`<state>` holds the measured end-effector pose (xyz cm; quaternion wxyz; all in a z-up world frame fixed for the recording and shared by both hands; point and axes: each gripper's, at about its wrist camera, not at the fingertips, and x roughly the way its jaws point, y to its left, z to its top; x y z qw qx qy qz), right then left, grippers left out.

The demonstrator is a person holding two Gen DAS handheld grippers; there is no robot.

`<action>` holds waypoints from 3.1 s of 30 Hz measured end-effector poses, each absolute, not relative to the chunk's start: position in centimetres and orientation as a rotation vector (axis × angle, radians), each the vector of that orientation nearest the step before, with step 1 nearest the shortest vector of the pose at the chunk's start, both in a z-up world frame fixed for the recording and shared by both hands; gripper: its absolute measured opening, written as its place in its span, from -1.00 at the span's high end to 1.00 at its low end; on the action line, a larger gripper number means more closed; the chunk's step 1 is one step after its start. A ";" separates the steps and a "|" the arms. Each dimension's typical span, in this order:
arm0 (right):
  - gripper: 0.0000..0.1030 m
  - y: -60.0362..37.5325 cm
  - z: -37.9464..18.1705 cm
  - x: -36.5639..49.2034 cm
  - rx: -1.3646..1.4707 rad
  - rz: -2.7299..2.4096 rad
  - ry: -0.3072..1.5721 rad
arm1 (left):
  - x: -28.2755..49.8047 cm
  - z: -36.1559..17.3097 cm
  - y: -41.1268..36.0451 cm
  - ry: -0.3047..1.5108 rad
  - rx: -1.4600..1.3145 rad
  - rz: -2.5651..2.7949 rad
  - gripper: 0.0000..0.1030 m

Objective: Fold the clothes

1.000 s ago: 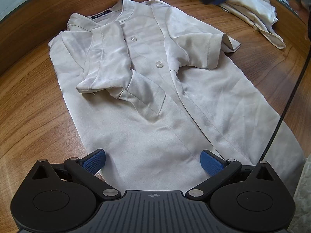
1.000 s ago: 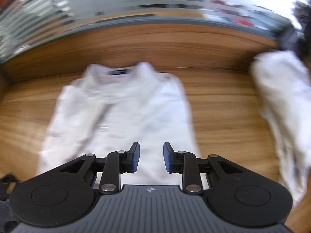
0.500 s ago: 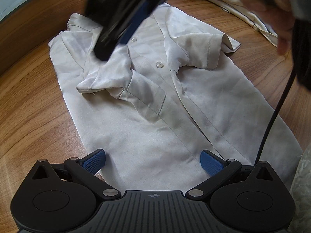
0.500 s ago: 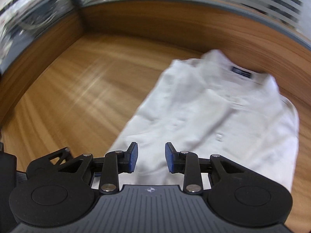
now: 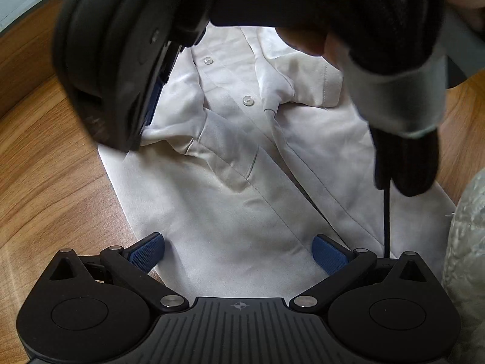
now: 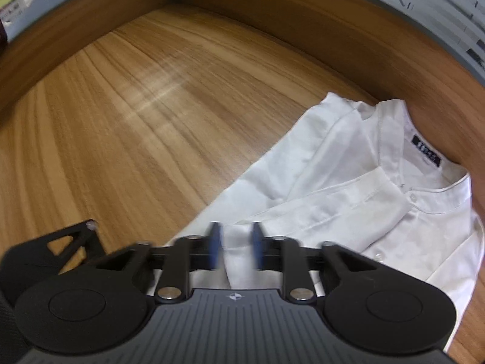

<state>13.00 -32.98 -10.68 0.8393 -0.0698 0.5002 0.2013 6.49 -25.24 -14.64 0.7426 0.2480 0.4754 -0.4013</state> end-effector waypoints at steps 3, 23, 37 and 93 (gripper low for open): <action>0.90 -33.3 -10.7 12.8 -0.159 0.396 1.042 | 6.5 -14.6 -25.3 1.042 0.544 -0.880 -1.00; 0.70 -44.8 -11.7 5.1 0.215 -0.089 1.091 | 6.7 -14.6 -24.9 1.031 0.537 -0.879 -1.00; 0.44 -43.5 -9.6 15.9 0.168 0.063 1.038 | 6.3 -14.7 -25.0 1.024 0.533 -0.879 -1.00; 0.95 -40.9 -10.9 14.6 0.186 0.229 1.148 | 6.5 -14.5 -24.7 1.023 0.528 -0.874 -1.00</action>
